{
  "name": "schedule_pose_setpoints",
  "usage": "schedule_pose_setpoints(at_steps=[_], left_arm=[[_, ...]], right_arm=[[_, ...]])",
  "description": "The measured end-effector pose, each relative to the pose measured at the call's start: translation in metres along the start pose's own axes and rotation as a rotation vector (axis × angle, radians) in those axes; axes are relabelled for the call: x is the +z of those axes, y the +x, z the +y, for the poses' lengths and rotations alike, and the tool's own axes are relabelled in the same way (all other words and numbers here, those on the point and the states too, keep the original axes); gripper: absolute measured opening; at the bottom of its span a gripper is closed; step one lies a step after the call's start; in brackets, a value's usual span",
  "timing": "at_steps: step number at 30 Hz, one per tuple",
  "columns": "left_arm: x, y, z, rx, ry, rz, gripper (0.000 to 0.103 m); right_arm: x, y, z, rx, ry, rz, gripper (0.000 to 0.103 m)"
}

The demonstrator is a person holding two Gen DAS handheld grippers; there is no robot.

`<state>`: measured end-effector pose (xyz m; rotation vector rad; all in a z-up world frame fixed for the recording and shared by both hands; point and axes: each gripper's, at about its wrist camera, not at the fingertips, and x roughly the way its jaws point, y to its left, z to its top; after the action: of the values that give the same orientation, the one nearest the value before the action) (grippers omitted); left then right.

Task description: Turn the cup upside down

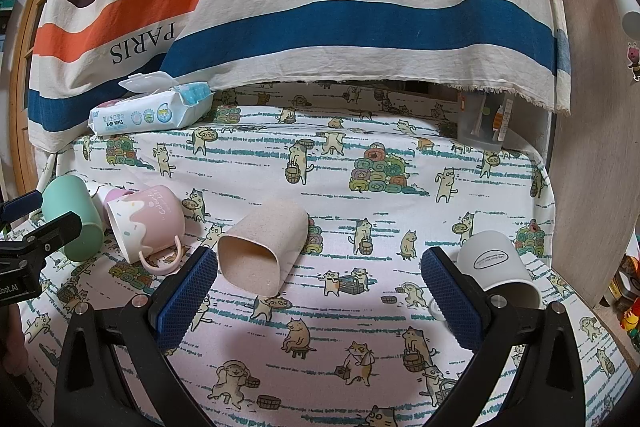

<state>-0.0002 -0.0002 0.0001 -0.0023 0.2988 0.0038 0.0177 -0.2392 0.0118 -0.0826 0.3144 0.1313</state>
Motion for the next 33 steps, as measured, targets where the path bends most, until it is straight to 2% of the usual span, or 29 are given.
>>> schedule_pose_setpoints(at_steps=[25,33], left_arm=[[0.0002,-0.0029,-0.0032,-0.045,0.01,-0.01,0.103],[0.0003,-0.0014,-0.0023,-0.029,0.004,-0.002,0.102]], right_arm=[[-0.0004,-0.001,0.0,0.0,0.0,-0.001,0.102],[-0.0011,-0.0011,0.0004,-0.001,-0.001,-0.001,0.102]])
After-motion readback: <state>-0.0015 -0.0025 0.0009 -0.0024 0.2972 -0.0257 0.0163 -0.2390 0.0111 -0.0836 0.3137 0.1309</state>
